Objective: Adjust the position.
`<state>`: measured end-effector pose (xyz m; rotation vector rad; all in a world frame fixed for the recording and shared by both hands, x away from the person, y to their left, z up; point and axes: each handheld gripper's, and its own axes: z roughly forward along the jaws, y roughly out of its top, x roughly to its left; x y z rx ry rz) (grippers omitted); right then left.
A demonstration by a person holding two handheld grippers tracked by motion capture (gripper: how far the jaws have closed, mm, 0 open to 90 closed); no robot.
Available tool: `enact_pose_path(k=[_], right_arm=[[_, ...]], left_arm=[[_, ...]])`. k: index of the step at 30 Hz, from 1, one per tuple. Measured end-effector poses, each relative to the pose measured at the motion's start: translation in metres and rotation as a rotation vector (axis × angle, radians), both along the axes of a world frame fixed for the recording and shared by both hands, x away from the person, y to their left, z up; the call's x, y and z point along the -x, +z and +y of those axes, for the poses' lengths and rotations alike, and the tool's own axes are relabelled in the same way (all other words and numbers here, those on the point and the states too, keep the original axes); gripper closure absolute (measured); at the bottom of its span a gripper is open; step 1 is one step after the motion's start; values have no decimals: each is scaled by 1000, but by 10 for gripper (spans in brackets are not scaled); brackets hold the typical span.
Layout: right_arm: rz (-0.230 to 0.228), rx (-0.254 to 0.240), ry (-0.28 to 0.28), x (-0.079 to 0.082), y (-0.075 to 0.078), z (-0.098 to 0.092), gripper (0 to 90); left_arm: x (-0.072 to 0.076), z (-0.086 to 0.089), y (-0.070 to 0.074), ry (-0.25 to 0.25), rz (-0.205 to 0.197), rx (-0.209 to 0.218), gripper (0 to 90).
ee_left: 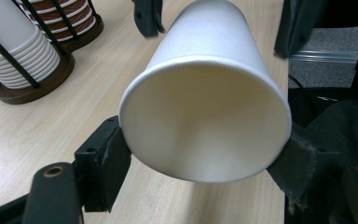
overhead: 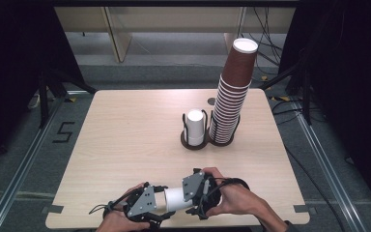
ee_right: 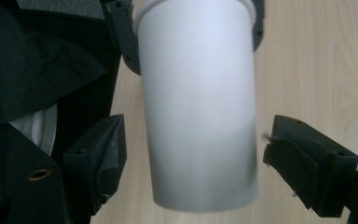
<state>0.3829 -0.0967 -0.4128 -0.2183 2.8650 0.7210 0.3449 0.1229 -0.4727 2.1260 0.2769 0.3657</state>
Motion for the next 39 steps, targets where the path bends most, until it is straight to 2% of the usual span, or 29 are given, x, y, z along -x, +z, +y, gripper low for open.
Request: enact_pose_path(k=[2,3,4,5,6,9,10,11,12,13,15,17,18,19,21,23,26,30,32,34,36,37,39], right_arm=[[-8,26,7,3,-3,5,209],[0,35,-6,4,-5,7,211],[19,42,-22,5,-7,8,215],[0,44,12,3,-9,11,219],[-8,57,18,2,-11,12,220],[6,76,-11,4,-17,15,257],[-9,84,5,4,-19,17,299],[-26,71,57,0,-20,19,329],[-2,94,10,2,-21,16,330],[-16,75,61,-2,-22,17,329],[0,42,70,-7,-22,14,325],[44,-13,71,-13,-21,7,326],[124,-17,-41,-9,-19,-1,327],[124,-81,23,-17,-20,-3,327],[135,-157,62,-27,-21,-10,327],[164,-189,38,-29,-19,-17,326],[173,-217,36,-31,-19,-20,325],[190,-235,29,-30,-21,-17,324],[171,-228,45,-30,-22,-15,323],[170,-231,57,-29,-23,-12,322],[173,-236,57,-28,-24,-10,321],[190,-240,48,-27,-24,-9,320],[180,-230,54,-28,-26,-9,319]], left_arm=[[1,-1,2,3,0,-13,256],[2,0,3,0,2,-29,255],[2,0,2,8,11,-22,255],[2,-1,2,11,17,-11,255],[2,-1,2,9,20,-17,255],[2,-2,1,5,22,-12,254],[2,-2,1,3,23,-12,252],[3,-2,1,-3,28,-16,250],[3,-3,0,1,30,-9,244],[3,-3,0,10,24,14,235],[1,0,-2,19,23,76,203],[-1,2,-4,59,35,146,137],[-2,4,-3,69,48,176,139],[-3,6,-3,75,56,211,141],[-5,9,-2,88,80,282,143],[-6,10,-1,101,97,329,144],[-6,12,0,106,117,352,143],[-5,10,0,107,122,361,142],[-6,9,-1,95,129,376,141],[-6,8,-1,99,131,362,142],[-6,8,-1,97,142,373,136],[-6,7,-1,96,145,374,138],[-7,6,-2,69,141,375,189]])
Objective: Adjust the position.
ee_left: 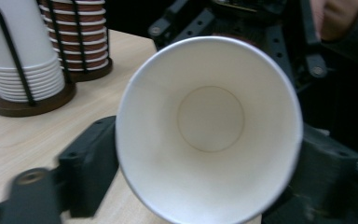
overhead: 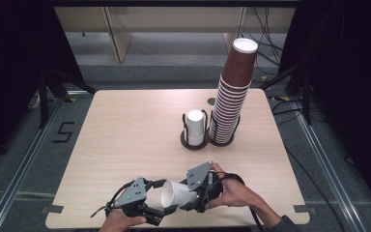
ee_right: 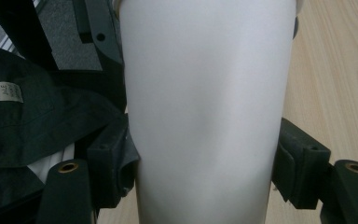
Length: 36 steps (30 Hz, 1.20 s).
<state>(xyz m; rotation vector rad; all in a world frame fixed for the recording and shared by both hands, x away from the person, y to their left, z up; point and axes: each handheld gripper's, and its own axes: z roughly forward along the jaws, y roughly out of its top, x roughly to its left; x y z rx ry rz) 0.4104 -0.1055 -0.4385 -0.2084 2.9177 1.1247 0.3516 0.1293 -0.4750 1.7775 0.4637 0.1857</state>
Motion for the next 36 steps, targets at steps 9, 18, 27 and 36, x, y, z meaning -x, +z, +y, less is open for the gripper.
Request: enact_pose_path(k=[9,18,27,36], right_arm=[[-11,70,-79,4,-3,0,221],[-75,87,-25,8,-5,1,345],[79,-85,-80,-1,-5,-7,347],[94,-81,-92,1,-10,-2,342]], left_arm=[[1,4,7,5,-45,-74,235],[1,3,7,0,-39,-73,209],[-3,5,-1,59,28,73,149],[-3,2,1,63,14,106,191]])
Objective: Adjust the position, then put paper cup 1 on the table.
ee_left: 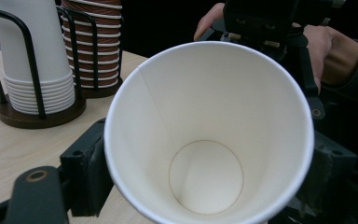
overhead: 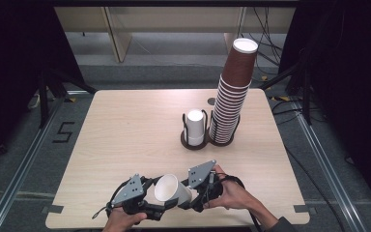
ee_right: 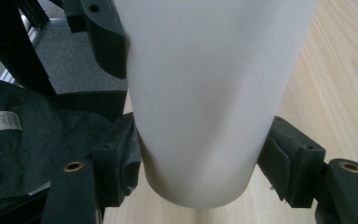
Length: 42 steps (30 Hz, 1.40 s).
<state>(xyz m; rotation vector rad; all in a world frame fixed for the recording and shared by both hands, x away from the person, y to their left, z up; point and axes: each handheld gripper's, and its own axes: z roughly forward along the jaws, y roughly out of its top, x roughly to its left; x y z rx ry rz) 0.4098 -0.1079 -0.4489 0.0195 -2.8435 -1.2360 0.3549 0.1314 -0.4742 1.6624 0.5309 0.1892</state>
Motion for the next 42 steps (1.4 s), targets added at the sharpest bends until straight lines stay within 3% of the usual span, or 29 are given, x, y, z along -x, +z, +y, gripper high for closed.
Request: enact_pose_path(k=[3,7,8,13,17,21,23,25,29,35,42], right_arm=[[8,-10,-20,0,-1,0,329],[-5,20,-66,-2,-1,-3,209],[-11,25,-83,-3,-1,-5,198],[-49,43,-190,-6,1,-28,196],[-51,56,-262,-5,-4,-50,222],[-55,68,-276,0,-7,-70,238],[-52,68,-297,2,-8,-79,235],[-49,77,-327,4,-11,-88,233],[-47,75,-371,5,-15,-102,232],[-57,91,-346,11,-18,-108,238],[-47,101,-361,13,-21,-113,234]], left_arm=[[0,1,2,6,1,-9,210],[0,3,5,21,-25,-19,220],[1,4,7,48,-25,-61,221],[-2,11,10,157,-52,-172,222],[-6,20,12,210,-50,-212,222],[-10,25,12,246,-57,-235,221],[-10,27,12,272,-63,-271,221],[-12,29,11,274,-82,-272,220],[-15,31,8,310,-70,-308,219],[-17,36,6,349,-45,-315,218],[-19,38,6,363,-45,-319,217]])
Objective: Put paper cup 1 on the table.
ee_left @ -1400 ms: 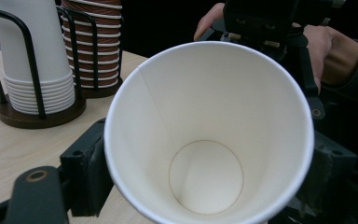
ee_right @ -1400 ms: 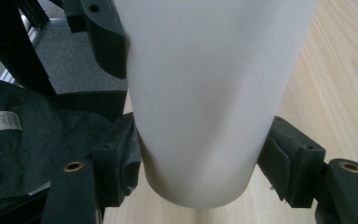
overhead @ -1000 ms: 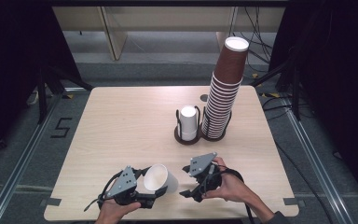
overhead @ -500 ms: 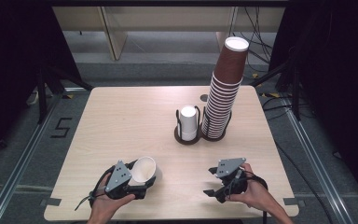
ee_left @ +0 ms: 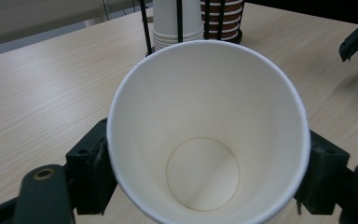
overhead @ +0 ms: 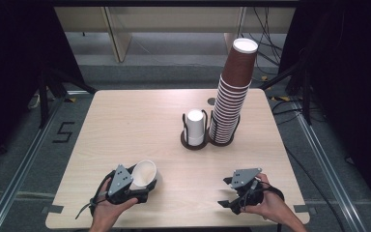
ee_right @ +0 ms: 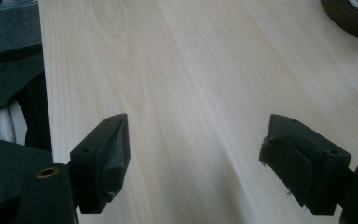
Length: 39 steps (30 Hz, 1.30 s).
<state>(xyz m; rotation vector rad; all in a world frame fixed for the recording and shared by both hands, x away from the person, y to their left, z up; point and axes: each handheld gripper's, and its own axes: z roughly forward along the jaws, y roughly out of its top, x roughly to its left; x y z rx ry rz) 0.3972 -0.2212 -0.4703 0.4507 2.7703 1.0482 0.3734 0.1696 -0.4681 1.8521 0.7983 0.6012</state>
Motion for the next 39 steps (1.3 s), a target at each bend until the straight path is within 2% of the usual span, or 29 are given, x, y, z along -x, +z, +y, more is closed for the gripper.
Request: enact_pose_path(k=[6,11,12,13,14,16,17,19,21,23,26,27,31,32,33,34,35,36,39], right_arm=[[10,17,-38,3,-2,-4,232],[12,3,-62,2,-1,-9,233],[11,1,-61,2,0,-9,233],[7,-1,-69,1,0,-10,234],[17,1,-81,1,0,-11,234],[10,3,-71,0,0,-12,234],[-2,6,-63,-1,0,-12,236],[12,5,-73,0,0,-12,237],[15,6,-77,1,0,-12,238],[8,11,-67,0,-1,-12,238],[-3,24,-76,2,-1,-12,238],[-12,25,-61,2,-2,-12,238],[-8,19,-70,5,-3,-14,236],[-18,23,-59,4,-2,-16,236],[-31,24,-50,3,-2,-17,236],[-12,21,-67,4,-2,-18,236],[-10,23,-72,4,-2,-18,236],[-21,20,-62,3,-2,-19,236],[-21,16,-80,5,-3,-20,236]], left_arm=[[-5,0,-1,17,2,-9,216],[-15,1,2,30,31,9,216],[-18,2,3,38,31,-6,216],[-22,2,3,45,34,6,217],[-26,3,5,48,29,-5,217],[-36,3,7,68,47,-12,216],[-42,5,9,72,37,-23,216],[-55,6,13,89,55,-29,217],[-71,8,17,105,57,-37,217],[-81,9,20,116,83,-44,215],[-97,12,24,136,90,-79,214],[-102,15,26,143,88,-93,215],[-120,18,29,170,100,-129,215],[-124,19,29,161,97,-157,215],[-127,18,30,173,104,-187,215],[-130,16,29,185,100,-165,215],[-133,16,30,187,110,-173,216],[-137,17,30,181,107,-203,216],[-146,15,30,196,119,-216,216]])
